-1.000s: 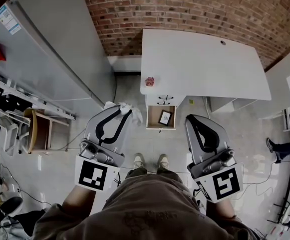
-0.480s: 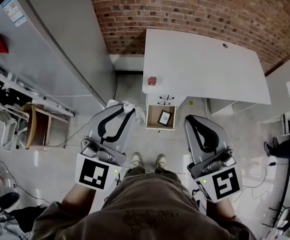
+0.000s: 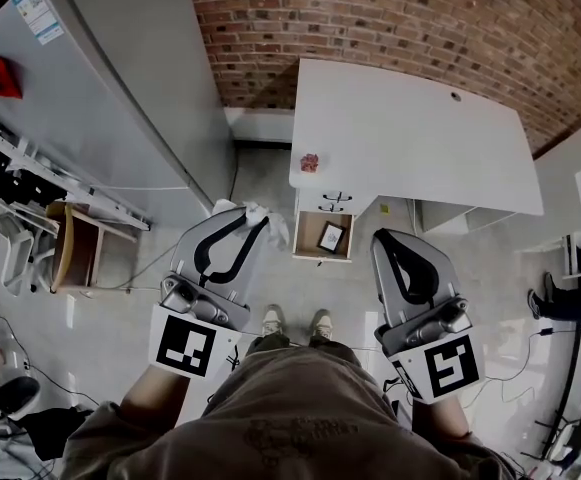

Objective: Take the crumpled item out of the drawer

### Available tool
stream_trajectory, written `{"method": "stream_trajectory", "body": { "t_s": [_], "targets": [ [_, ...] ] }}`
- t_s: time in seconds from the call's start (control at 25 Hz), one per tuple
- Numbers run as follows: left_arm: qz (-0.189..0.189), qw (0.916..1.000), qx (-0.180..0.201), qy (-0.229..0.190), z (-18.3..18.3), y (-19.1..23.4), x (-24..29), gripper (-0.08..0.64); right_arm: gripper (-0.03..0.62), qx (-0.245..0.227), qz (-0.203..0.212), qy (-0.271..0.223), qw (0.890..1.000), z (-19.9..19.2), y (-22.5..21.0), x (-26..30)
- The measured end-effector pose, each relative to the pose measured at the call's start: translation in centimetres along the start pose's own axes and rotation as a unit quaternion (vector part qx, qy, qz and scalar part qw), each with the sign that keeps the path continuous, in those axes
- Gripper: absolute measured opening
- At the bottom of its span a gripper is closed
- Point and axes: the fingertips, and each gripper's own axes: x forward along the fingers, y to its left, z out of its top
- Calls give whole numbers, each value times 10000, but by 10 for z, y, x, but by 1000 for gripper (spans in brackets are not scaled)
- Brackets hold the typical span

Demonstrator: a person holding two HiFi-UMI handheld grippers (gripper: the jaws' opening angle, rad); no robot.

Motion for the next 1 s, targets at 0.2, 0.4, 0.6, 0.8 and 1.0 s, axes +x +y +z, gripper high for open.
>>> {"method": "stream_trajectory", "body": {
  "t_s": [0.2,0.4,0.6,0.8,1.0],
  "targets": [
    [-43,10000,15,-6,-1,-1,3,54,28,27,-55,24,10000,-3,-2,0],
    [-80,10000,11,-37,0,-2,6,54,28,87,-140,-4,9999,-4,-7,-1],
    [-114,9999,5,-52,1,-4,10,54,28,191,-164,-97,9996,-3,-9,-2],
    [-145,9999,35,-59,1,-7,12,54,27,270,-86,-195,9994,-2,-7,-3],
    [-173,9998,47,-27,-1,-7,15,54,28,204,17,-203,9996,-1,-3,0]
  ]
}}
